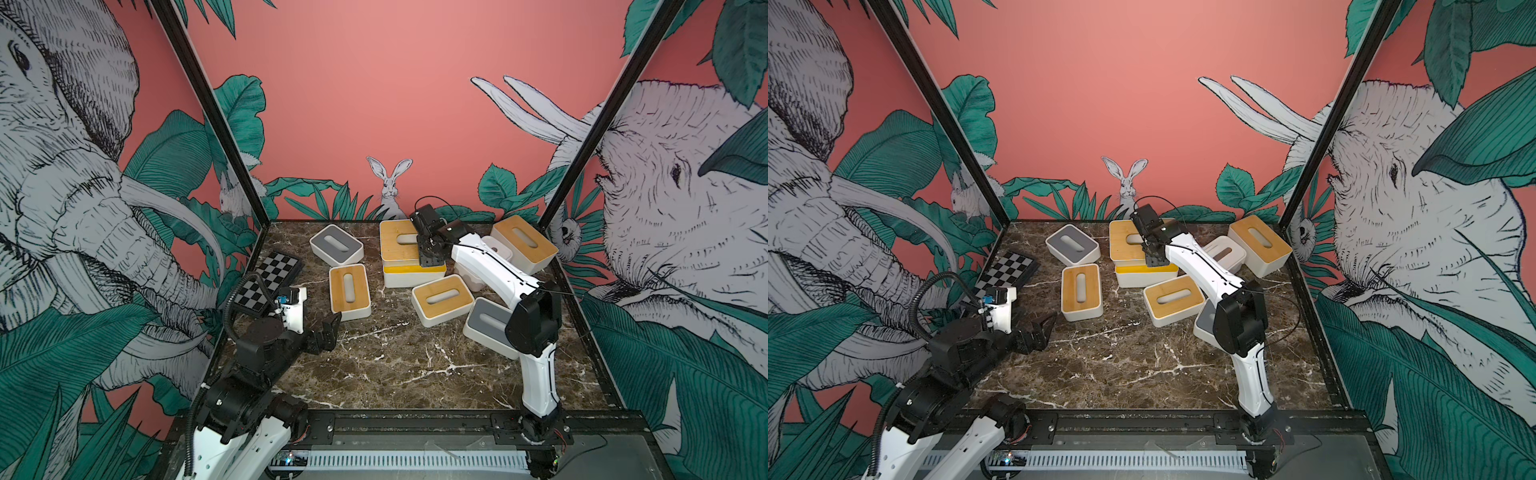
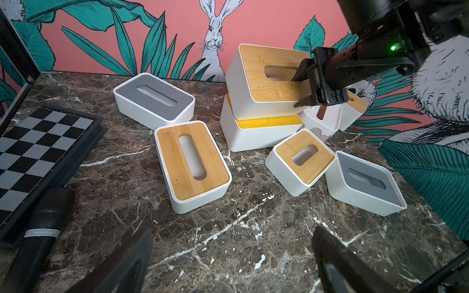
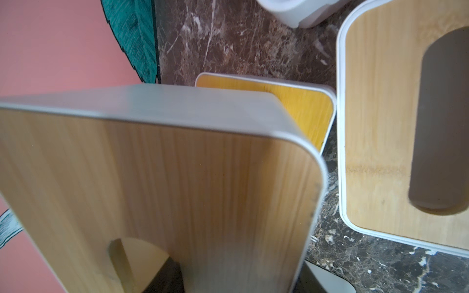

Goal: Stack the tissue boxes
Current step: Place the tissue box at the tissue box.

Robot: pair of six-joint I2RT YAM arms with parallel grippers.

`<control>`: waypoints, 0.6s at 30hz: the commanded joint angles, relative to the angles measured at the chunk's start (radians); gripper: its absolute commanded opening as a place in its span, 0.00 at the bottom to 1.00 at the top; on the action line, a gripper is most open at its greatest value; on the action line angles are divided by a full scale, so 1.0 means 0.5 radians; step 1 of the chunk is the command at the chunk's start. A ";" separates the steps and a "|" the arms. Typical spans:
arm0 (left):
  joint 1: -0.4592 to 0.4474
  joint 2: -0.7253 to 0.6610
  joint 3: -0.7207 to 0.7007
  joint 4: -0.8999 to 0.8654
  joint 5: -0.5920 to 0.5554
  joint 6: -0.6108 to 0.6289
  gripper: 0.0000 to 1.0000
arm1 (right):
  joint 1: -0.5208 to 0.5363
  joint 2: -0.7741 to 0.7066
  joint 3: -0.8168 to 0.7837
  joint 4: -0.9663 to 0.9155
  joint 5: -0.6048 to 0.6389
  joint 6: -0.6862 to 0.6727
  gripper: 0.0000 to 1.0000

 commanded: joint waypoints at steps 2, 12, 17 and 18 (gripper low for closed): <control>-0.006 -0.025 -0.019 0.023 -0.013 -0.008 1.00 | 0.018 -0.063 -0.104 0.151 0.031 0.063 0.47; -0.003 -0.036 -0.018 0.027 -0.012 -0.008 0.99 | 0.016 -0.116 -0.072 0.075 0.059 0.045 0.50; -0.003 -0.023 -0.019 0.029 -0.002 -0.009 1.00 | -0.001 -0.111 0.060 -0.035 0.067 0.024 0.60; -0.004 -0.019 -0.018 0.026 -0.003 -0.009 1.00 | -0.008 -0.106 0.094 -0.051 0.062 0.015 0.61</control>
